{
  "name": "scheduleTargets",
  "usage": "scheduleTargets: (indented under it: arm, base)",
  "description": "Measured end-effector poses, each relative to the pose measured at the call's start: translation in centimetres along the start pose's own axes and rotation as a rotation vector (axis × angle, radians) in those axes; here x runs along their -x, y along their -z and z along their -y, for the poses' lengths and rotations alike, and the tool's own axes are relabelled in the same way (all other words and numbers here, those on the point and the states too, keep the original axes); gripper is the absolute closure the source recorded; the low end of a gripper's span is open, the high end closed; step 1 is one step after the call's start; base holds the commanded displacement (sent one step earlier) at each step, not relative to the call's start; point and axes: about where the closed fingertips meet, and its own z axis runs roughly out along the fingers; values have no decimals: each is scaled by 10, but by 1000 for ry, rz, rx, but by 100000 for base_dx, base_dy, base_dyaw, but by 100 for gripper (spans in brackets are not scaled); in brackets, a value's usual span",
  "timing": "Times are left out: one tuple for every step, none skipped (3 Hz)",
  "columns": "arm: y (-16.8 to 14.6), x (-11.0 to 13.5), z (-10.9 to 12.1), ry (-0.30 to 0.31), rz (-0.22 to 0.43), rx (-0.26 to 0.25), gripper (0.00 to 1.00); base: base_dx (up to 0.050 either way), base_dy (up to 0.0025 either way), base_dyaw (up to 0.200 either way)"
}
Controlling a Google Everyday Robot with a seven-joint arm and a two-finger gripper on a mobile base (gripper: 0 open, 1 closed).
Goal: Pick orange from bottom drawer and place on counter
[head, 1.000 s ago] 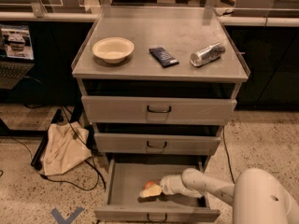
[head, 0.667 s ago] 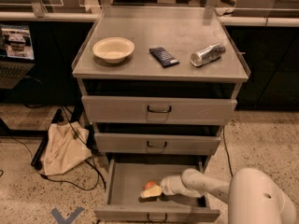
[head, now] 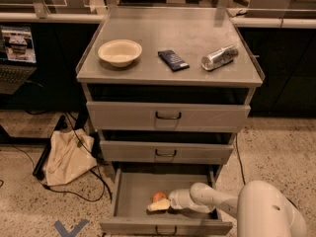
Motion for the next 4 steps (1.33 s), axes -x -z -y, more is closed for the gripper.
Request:
scheduleTargets:
  arm:
    - [-6,-3,4,-7,-3,0,0]
    - [-15,-7,7,-12,-19,11,0]
    - [-22,-11,10,-19,-45,7,0]
    - [-22,-11,10,-19,-45,7,26]
  base:
    - [0,0,0]
    - [0,0,0]
    - [0,0,0]
    - [0,0,0]
